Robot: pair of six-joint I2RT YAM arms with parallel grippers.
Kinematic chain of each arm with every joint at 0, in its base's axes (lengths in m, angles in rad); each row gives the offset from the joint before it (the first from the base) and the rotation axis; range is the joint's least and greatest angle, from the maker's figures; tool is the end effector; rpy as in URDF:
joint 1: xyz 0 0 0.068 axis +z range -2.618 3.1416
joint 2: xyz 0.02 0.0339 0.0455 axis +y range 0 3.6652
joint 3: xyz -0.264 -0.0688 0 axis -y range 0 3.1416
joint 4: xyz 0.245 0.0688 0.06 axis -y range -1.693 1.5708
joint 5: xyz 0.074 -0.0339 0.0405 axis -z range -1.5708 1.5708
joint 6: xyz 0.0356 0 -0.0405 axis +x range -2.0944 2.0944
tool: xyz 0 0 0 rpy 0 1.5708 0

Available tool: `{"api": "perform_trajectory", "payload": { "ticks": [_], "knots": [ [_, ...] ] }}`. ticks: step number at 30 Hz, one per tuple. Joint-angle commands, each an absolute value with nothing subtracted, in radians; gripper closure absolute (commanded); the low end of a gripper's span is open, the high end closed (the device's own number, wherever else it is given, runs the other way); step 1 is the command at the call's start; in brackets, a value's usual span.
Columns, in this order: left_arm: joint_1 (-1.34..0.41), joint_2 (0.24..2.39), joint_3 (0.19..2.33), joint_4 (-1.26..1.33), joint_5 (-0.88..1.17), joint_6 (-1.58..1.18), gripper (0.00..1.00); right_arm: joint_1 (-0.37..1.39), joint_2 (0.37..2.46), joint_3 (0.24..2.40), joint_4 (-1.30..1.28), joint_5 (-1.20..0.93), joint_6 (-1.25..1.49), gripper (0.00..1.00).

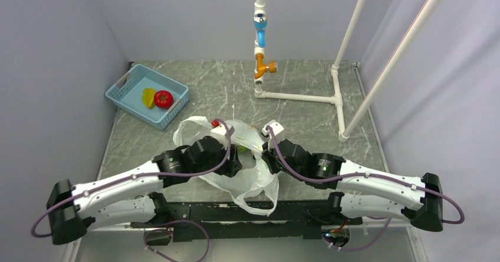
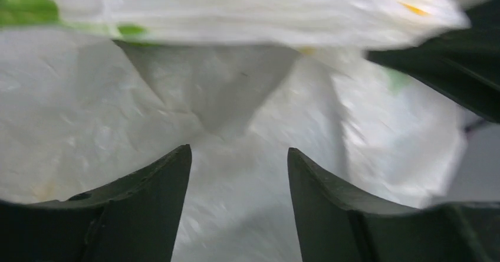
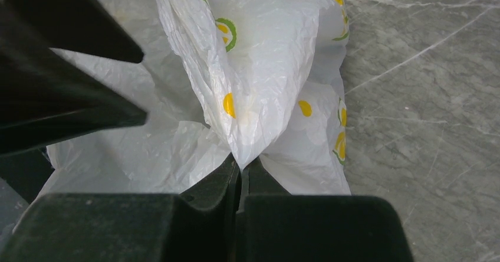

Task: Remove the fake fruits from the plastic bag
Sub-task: Take out the fake fruit from the plastic bag.

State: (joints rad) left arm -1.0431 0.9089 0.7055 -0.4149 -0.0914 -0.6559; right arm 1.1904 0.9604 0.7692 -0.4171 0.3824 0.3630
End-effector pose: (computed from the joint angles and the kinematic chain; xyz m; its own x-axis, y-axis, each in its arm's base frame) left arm 0.1030 -0.1703 0.2676 -0.7332 0.0519 -0.6780 0.4741 0.7537 -0.4550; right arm 0.0897 0.1886 0.2810 -0.4639 -0.2728 -0.8429 -0.6237 0.7762 0.0920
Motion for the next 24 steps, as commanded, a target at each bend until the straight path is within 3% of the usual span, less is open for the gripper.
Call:
{"api": "perform_trajectory", "payload": {
  "ticks": [1,10,18,24],
  "knots": [
    [-1.059,1.023,0.766,-0.281,-0.35,-0.62,0.38,1.193,0.931,0.79,-0.386,0.374,0.375,1.0],
    [-1.06,1.128,0.619,0.122,-0.406,-0.532,0.43,1.195,0.931,0.779,-0.369,0.358,0.372,1.0],
    [-1.06,1.23,0.6,0.221,-0.477,-0.555,0.51,1.195,0.915,0.759,-0.378,0.37,0.386,1.0],
    [-1.054,1.312,0.612,0.24,-0.562,-0.585,0.45,1.195,0.91,0.75,-0.391,0.375,0.396,1.0]
  ]
}}
